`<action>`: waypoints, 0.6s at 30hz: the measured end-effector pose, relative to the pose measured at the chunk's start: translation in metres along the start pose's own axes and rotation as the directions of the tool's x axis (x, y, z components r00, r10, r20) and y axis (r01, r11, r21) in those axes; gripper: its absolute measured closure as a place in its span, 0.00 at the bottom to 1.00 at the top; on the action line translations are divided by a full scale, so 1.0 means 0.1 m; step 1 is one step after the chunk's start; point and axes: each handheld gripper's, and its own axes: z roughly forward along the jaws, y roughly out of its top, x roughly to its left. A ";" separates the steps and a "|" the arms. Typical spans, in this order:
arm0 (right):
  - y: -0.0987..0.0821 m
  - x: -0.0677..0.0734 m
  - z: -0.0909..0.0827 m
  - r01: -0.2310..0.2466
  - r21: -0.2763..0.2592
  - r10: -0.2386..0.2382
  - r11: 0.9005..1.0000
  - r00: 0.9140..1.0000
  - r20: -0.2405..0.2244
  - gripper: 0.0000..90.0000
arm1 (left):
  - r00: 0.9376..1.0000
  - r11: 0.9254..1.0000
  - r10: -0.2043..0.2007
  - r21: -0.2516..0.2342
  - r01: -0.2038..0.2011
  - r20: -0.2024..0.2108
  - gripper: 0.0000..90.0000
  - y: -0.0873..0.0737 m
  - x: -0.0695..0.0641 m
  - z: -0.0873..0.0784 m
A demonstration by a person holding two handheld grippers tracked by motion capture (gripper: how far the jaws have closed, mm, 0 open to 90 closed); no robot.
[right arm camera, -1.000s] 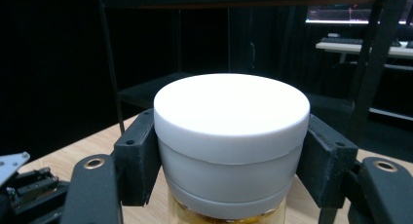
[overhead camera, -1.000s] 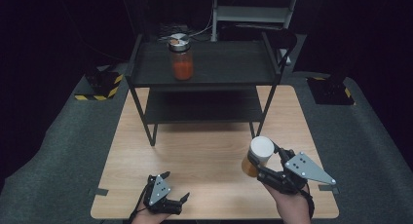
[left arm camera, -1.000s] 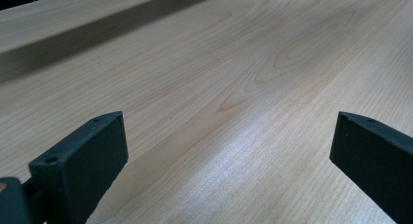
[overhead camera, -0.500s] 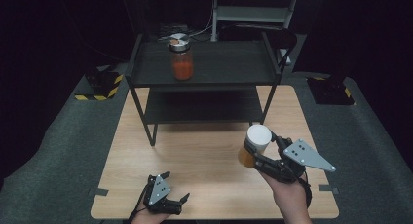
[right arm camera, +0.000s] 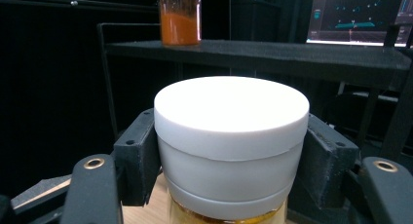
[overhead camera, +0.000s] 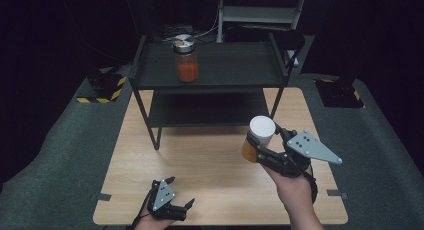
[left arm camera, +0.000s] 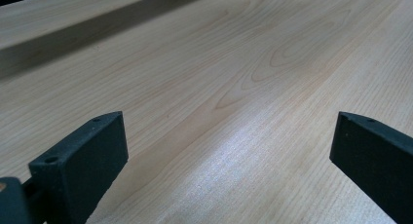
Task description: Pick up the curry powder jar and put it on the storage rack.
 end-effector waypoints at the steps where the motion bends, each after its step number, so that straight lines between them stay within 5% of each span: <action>1: 0.01 0.00 0.01 0.002 -0.004 -0.002 1.000 1.000 0.001 0.37 | 1.000 1.000 0.000 0.001 0.000 0.002 0.01 0.00 0.00 0.00; 18: 0.30 0.01 0.22 0.015 -0.037 -0.015 0.999 1.000 0.003 0.37 | 1.000 1.000 -0.019 -0.005 0.019 0.013 0.01 -0.02 0.04 -0.01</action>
